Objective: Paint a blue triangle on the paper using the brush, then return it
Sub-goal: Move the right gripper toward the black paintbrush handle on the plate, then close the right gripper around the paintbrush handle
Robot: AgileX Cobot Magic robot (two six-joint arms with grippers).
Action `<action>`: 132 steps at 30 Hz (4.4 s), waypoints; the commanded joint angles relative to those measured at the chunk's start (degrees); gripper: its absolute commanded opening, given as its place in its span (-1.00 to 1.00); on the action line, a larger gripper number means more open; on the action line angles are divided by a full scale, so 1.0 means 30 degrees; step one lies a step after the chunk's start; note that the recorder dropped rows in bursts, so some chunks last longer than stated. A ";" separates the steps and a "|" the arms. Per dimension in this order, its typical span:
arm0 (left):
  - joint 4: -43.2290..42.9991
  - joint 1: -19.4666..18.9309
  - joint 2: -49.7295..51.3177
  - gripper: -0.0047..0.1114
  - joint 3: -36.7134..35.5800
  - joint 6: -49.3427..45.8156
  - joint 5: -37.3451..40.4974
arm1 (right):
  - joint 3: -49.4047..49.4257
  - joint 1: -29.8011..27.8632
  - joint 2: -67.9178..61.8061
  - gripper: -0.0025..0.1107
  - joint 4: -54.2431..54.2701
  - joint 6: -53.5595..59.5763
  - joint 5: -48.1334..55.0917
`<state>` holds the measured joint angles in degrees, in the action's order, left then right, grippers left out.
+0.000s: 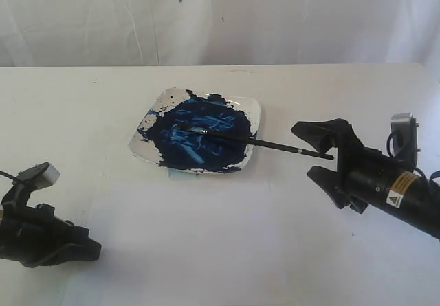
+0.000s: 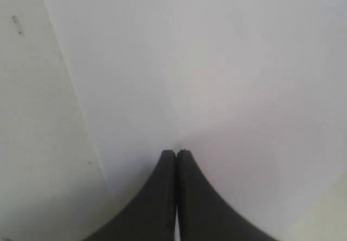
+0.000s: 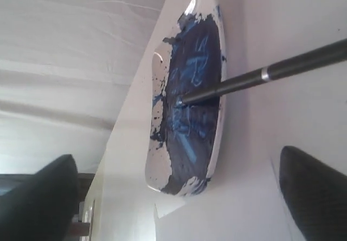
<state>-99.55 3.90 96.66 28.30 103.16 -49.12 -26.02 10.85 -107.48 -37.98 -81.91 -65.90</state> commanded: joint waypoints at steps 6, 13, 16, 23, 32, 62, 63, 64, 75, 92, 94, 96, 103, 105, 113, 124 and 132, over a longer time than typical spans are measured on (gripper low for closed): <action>-0.0133 0.0081 -0.0216 -0.92 -0.0105 -0.0079 0.0387 | -0.1185 0.0348 -0.0016 0.64 0.0812 -0.0842 0.1870; -0.0133 0.0081 -0.0216 -0.92 -0.0105 -0.0079 0.0387 | -0.1934 0.1451 -0.0016 0.64 0.1826 -0.1072 0.3630; -0.0133 0.0081 -0.0216 -0.92 -0.0105 -0.0079 0.0387 | -0.2387 0.2039 -0.0016 0.64 0.2830 -0.1107 0.4506; -0.0133 0.0081 -0.0216 -0.92 -0.0105 -0.0079 0.0387 | -0.3314 0.2865 -0.0016 0.64 0.3924 -0.1481 0.6984; -0.0133 0.0081 -0.0216 -0.92 -0.0105 -0.0079 0.0387 | -0.4178 0.3760 -0.1400 0.53 0.6105 -0.2250 0.7513; -0.0133 0.0081 -0.0216 -0.92 -0.0105 -0.0175 0.0275 | -0.5623 0.3813 -0.4176 -0.23 0.6853 -0.2112 0.7278; -0.0133 0.0081 -0.0216 -0.92 -0.0105 -0.0217 0.0275 | -0.5623 0.3813 -0.4270 -0.23 0.6904 -0.2112 0.7234; -0.0133 0.0081 -0.0216 -0.92 -0.0105 -0.0531 0.0275 | -0.5623 0.3813 -0.4486 -0.23 0.7550 -0.2112 0.7151; -0.0133 0.0081 -0.0216 -0.92 -0.0105 -0.0531 0.0275 | -0.5587 0.3813 -0.4770 -0.23 0.5421 -0.2893 0.5815; -0.0133 0.0081 -0.0216 -0.92 -0.0105 -0.0531 0.0275 | -0.5587 0.3779 -0.0803 -0.23 0.3349 0.0110 0.8455; -0.0133 0.0081 -0.0216 -0.92 -0.0105 -0.0531 0.0275 | -0.5587 0.3779 0.0400 -0.23 0.3440 0.1689 1.1212; -0.0133 0.0081 -0.0216 -0.92 -0.0105 -0.0531 0.0275 | -0.5587 0.3779 0.1604 -0.22 0.4002 0.2895 1.3517; -0.0133 0.0081 -0.0216 -0.92 -0.0105 -0.0531 0.0275 | -0.5587 0.3779 0.2406 0.00 0.5685 0.2621 1.5307; -0.0133 0.0081 -0.0216 -0.92 -0.0105 -0.0496 0.0275 | -0.5587 0.3779 0.2105 0.15 0.5742 0.1655 1.5883; -0.0133 0.0081 -0.0216 -0.92 -0.0105 -0.0496 0.0275 | -0.5587 0.3779 0.0412 0.27 0.5989 -0.0483 1.4392; -0.0133 0.0081 -0.0216 -0.92 -0.0105 -0.0496 0.0275 | -0.5937 0.3779 -0.1111 0.25 0.8947 -0.0478 1.1592; -0.0133 0.0081 -0.0216 -0.92 -0.0105 -0.0534 0.0275 | -0.7072 0.3779 -0.1361 0.24 1.0246 -0.0478 1.1775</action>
<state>-99.55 3.90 96.66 28.30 101.70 -49.12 -46.03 22.31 -111.06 -7.68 -83.40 -30.43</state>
